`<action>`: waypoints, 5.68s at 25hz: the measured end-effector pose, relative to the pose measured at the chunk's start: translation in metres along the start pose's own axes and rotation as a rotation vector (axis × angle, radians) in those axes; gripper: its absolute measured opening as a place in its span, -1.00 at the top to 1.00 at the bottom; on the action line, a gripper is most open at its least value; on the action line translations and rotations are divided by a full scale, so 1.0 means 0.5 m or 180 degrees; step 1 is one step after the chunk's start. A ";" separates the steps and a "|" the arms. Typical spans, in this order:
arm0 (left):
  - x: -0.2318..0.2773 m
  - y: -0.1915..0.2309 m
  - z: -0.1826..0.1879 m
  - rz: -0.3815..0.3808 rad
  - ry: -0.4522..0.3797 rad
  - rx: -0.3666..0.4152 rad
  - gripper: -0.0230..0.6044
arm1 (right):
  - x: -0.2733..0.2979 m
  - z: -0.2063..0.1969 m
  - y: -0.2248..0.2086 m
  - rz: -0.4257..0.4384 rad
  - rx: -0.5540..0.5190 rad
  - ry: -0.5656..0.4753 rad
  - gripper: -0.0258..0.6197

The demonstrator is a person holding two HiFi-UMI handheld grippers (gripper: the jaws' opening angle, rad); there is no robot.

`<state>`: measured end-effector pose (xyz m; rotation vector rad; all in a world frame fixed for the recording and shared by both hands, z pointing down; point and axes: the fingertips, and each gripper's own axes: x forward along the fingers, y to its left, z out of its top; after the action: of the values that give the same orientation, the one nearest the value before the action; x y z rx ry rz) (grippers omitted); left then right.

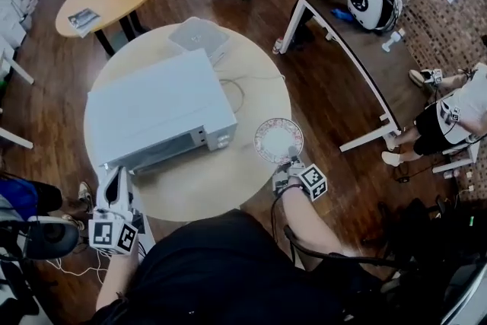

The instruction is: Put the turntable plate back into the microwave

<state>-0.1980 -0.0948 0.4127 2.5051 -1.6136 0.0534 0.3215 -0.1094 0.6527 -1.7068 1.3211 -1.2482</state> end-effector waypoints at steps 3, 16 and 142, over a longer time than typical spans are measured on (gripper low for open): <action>-0.002 0.015 0.000 0.0026 -0.0049 -0.0042 0.92 | 0.008 -0.006 0.021 0.0051 0.0032 -0.0020 0.82; -0.029 0.037 0.006 0.0011 -0.0138 -0.0109 0.92 | -0.020 -0.017 0.088 0.0234 0.0156 -0.0081 0.82; -0.137 0.036 0.024 0.0113 -0.0277 -0.0088 0.92 | -0.077 -0.431 0.222 0.0673 -0.0026 0.1580 0.82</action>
<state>-0.2435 -0.0423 0.3950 2.4906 -1.6796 -0.0741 0.0795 -0.0916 0.6172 -1.2594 1.7376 -1.5984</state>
